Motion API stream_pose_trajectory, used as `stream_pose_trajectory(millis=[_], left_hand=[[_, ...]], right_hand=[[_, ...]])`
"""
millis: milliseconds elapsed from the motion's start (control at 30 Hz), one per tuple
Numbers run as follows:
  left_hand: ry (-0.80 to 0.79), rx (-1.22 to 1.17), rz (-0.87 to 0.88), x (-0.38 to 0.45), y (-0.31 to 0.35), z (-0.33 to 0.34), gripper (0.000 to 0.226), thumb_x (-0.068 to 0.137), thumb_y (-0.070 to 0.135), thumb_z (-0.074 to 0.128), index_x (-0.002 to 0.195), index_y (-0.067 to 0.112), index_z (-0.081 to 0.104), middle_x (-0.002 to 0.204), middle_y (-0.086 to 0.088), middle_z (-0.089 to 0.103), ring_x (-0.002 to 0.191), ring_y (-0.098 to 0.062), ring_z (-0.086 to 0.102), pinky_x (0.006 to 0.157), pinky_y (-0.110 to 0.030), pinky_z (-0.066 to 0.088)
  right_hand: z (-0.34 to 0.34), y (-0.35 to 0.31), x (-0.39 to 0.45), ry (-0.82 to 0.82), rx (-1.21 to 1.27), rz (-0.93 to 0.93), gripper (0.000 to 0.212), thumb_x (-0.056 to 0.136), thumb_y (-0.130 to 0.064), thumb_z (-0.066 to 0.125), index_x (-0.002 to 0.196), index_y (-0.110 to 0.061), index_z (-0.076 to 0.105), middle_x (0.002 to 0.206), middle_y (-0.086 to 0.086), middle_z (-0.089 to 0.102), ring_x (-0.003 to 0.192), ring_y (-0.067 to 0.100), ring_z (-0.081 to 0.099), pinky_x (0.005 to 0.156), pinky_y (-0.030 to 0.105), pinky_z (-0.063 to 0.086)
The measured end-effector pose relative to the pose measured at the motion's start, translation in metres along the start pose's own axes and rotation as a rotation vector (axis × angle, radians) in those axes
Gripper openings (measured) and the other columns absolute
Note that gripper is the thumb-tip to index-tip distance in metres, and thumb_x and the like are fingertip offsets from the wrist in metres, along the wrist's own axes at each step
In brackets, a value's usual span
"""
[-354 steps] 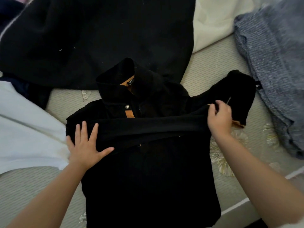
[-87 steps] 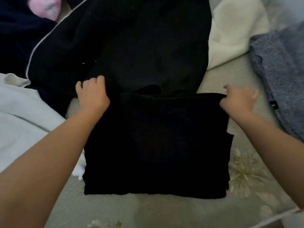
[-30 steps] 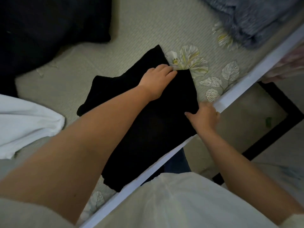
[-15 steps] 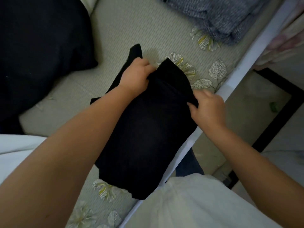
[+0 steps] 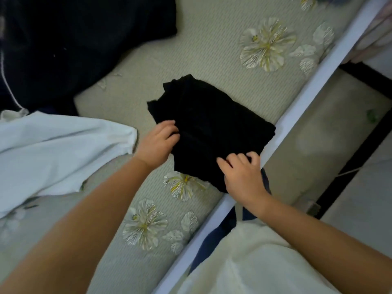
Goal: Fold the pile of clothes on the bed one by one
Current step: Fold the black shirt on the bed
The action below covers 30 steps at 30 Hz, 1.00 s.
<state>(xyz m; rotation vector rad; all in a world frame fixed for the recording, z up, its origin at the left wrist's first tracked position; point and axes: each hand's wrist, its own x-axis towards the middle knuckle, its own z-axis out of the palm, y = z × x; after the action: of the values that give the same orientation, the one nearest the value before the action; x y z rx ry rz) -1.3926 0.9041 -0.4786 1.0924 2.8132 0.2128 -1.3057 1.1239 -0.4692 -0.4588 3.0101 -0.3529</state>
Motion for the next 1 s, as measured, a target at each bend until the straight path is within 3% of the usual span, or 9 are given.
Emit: stream_pose_trajectory(millis=[100, 233, 367, 467, 533, 600, 733, 867, 1000], left_hand=[[-0.518, 0.033, -0.323, -0.049, 0.015, 0.034, 0.059, 0.088, 0.005, 0.050, 0.142, 0.012, 0.028, 0.152, -0.009, 0.020, 0.141, -0.026, 0.012, 0.114, -0.041, 0.017], [-0.333, -0.059, -0.581, -0.074, 0.031, 0.047, 0.066, 0.086, 0.001, 0.048, 0.144, 0.007, 0.018, 0.152, -0.014, 0.017, 0.141, -0.028, 0.012, 0.113, -0.038, 0.014], [-0.091, -0.084, -0.264, -0.061, 0.039, 0.039, 0.070, 0.054, -0.020, 0.068, 0.120, -0.020, 0.045, 0.126, -0.038, 0.044, 0.117, -0.055, 0.041, 0.096, -0.058, 0.032], [-0.241, -0.069, 0.014, -0.044, 0.042, 0.042, 0.088, 0.060, 0.001, 0.075, 0.134, -0.011, 0.028, 0.142, -0.029, 0.024, 0.131, -0.048, 0.021, 0.105, -0.052, 0.014], [-0.474, -0.018, 0.000, -0.033, 0.039, 0.056, 0.102, 0.077, 0.036, 0.066, 0.140, 0.003, -0.007, 0.146, -0.013, -0.015, 0.138, -0.032, -0.013, 0.108, -0.037, -0.012], [-0.634, 0.074, -0.086, -0.022, 0.038, 0.069, 0.110, 0.078, 0.058, 0.056, 0.141, 0.006, -0.018, 0.148, -0.008, -0.026, 0.138, -0.027, -0.023, 0.105, -0.034, -0.019], [-0.614, 0.065, -0.139, -0.016, 0.033, 0.080, 0.097, 0.086, 0.052, 0.047, 0.141, 0.006, -0.019, 0.149, -0.007, -0.025, 0.139, -0.025, -0.020, 0.107, -0.031, -0.018], [-0.451, -0.006, -0.128, -0.022, 0.021, 0.087, 0.063, 0.092, 0.004, 0.032, 0.145, 0.010, -0.001, 0.155, -0.007, -0.002, 0.142, -0.020, -0.005, 0.107, -0.025, -0.015], [-0.279, -0.043, -0.133, -0.013, 0.025, 0.081, 0.062, 0.071, -0.016, 0.060, 0.130, 0.000, 0.047, 0.135, -0.018, 0.048, 0.125, -0.034, 0.044, 0.106, -0.041, 0.031]], right_hand=[[0.031, -0.018, -0.029, -0.259, -0.144, 0.009, 0.064, 0.031, -0.027, 0.087, 0.092, -0.019, 0.074, 0.071, -0.001, 0.067, 0.062, 0.016, 0.063, 0.075, 0.036, 0.053], [0.046, -0.022, -0.043, -0.198, -0.088, 0.080, 0.067, 0.037, -0.033, 0.090, 0.098, -0.012, 0.071, 0.082, 0.007, 0.067, 0.077, 0.024, 0.066, 0.078, 0.043, 0.052], [0.051, -0.020, -0.032, -0.186, -0.074, 0.113, 0.092, 0.046, -0.041, 0.087, 0.123, 0.000, 0.055, 0.125, 0.022, 0.056, 0.117, 0.038, 0.052, 0.095, 0.059, 0.034], [0.065, -0.020, -0.028, -0.408, -0.151, 0.121, 0.108, 0.068, -0.058, 0.068, 0.141, -0.002, 0.011, 0.149, 0.018, 0.005, 0.140, 0.032, 0.008, 0.109, 0.048, -0.003], [0.074, -0.021, -0.030, -0.410, -0.257, 0.150, 0.107, 0.062, -0.072, 0.062, 0.140, -0.007, 0.027, 0.148, 0.013, 0.026, 0.137, 0.028, 0.026, 0.111, 0.045, 0.017], [0.081, -0.023, -0.029, -0.380, -0.249, 0.179, 0.102, 0.054, -0.077, 0.062, 0.131, -0.012, 0.048, 0.137, 0.009, 0.048, 0.127, 0.025, 0.045, 0.103, 0.042, 0.036], [0.090, -0.019, -0.023, -0.267, -0.215, 0.195, 0.087, 0.055, -0.068, 0.071, 0.122, -0.013, 0.059, 0.127, 0.008, 0.058, 0.118, 0.024, 0.054, 0.094, 0.042, 0.046], [0.091, -0.013, -0.020, -0.080, -0.132, 0.168, 0.045, 0.071, -0.013, 0.069, 0.113, 0.002, 0.062, 0.119, 0.020, 0.061, 0.110, 0.033, 0.059, 0.087, 0.048, 0.048], [0.078, -0.007, -0.011, -0.022, 0.015, 0.113, 0.037, 0.071, 0.001, 0.043, 0.098, 0.009, 0.067, 0.102, 0.024, 0.067, 0.096, 0.037, 0.065, 0.079, 0.050, 0.050]])
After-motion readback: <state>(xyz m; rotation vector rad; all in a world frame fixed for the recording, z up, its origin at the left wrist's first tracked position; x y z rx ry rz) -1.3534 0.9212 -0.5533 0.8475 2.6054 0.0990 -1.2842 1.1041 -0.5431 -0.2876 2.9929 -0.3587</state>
